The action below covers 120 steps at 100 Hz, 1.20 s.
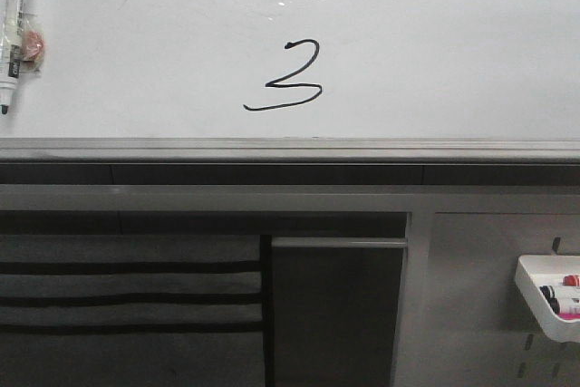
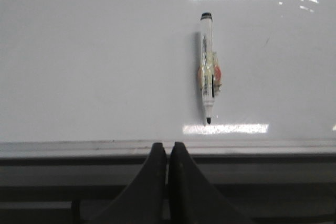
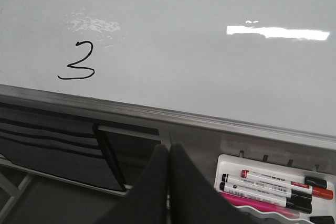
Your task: Write number 3 on whiteboard
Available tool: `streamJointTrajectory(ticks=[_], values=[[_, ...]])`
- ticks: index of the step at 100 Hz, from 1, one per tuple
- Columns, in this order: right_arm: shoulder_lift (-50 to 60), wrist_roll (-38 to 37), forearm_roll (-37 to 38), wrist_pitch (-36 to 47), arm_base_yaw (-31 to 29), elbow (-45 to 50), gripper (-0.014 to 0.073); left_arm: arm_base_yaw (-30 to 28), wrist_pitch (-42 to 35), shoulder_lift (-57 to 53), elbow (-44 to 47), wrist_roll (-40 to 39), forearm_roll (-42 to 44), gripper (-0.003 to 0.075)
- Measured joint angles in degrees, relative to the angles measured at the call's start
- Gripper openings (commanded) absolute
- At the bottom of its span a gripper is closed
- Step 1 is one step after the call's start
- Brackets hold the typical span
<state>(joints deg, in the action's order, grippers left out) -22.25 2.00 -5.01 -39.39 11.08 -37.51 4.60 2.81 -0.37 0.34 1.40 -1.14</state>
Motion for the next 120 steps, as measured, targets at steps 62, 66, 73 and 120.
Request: streamJointTrajectory(ticks=[62, 66, 73, 120], values=[[0.0, -0.1, 0.0, 0.0, 0.0, 0.1, -0.0074, 0.0, -0.8, 0.0, 0.0, -0.3, 0.1, -0.0018], [0.0, -0.1, 0.0, 0.0, 0.0, 0.1, -0.0074, 0.0, -0.8, 0.0, 0.0, -0.3, 0.1, -0.0018], [0.0, -0.1, 0.0, 0.0, 0.0, 0.1, -0.0074, 0.0, -0.8, 0.0, 0.0, -0.3, 0.1, -0.0018], [13.0, -0.1, -1.0, 20.3, -6.7, 23.3, -0.0074, 0.0, -0.8, 0.0, 0.0, -0.4, 0.2, -0.0018]])
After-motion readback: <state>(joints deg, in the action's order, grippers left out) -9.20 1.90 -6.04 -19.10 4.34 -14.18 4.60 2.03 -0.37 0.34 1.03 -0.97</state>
